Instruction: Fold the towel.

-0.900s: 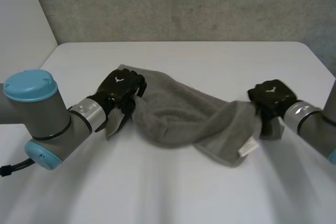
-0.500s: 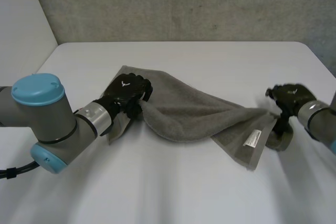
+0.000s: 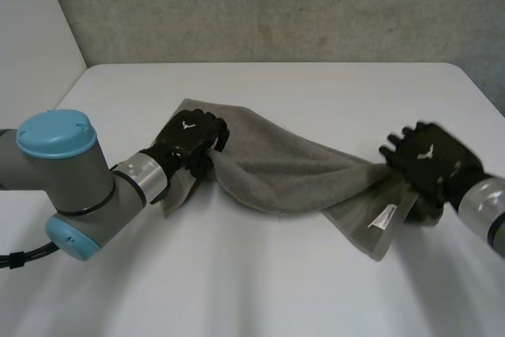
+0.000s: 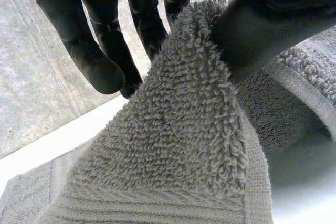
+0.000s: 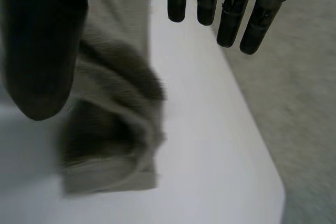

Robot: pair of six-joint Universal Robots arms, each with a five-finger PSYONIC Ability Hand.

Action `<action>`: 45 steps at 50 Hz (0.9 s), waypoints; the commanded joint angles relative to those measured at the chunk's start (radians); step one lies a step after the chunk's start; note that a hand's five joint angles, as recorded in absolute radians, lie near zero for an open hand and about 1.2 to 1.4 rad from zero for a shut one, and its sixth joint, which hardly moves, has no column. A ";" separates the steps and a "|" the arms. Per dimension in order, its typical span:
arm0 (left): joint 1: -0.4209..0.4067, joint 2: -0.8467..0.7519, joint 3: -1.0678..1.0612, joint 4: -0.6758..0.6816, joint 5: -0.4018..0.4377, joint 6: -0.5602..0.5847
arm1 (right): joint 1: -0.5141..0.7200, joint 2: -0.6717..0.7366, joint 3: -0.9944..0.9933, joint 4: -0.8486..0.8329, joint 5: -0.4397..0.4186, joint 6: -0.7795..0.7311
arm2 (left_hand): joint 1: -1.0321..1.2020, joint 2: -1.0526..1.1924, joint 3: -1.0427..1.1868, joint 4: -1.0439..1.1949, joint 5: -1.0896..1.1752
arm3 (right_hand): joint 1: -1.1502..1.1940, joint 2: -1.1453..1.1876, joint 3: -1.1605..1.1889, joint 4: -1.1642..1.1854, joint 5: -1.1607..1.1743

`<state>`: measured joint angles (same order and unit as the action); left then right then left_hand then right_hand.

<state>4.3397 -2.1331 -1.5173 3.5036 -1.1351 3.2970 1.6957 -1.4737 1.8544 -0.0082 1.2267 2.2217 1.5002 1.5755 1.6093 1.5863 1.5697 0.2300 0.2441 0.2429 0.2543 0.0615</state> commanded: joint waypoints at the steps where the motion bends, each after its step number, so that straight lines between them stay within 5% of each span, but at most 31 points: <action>1: 0.000 -0.001 -0.001 0.000 0.000 0.000 | -0.011 0.001 0.170 -0.052 -0.202 -0.079 | -0.104 -0.179 -0.213 -0.190 -0.348 | -0.055 -0.070 -0.068 -0.080 -0.062; 7: -0.002 -0.002 -0.001 0.000 0.000 -0.002 | -0.024 0.016 0.238 -0.174 -0.256 -0.088 | -0.104 -0.179 -0.213 -0.190 -0.348 | -0.055 -0.070 -0.068 -0.080 -0.062; 24: 0.000 -0.001 -0.001 0.000 0.000 -0.004 | -0.022 0.191 0.256 -0.291 -0.193 -0.295 | -0.104 -0.179 -0.213 -0.190 -0.348 | 0.116 0.102 0.103 0.092 0.110; 45: 0.000 -0.002 0.000 0.000 0.000 -0.004 | -0.019 0.191 0.266 -0.372 -0.190 -0.286 | -0.104 -0.179 -0.213 -0.190 -0.348 | 0.691 0.677 0.678 0.667 0.685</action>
<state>4.3394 -2.1353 -1.5185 3.5036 -1.1351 3.2934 1.6746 -1.2823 2.1163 -0.3638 1.0364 1.9299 1.5002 1.5755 1.6093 1.5863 1.5697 0.8518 0.8492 0.8439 0.8424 0.6717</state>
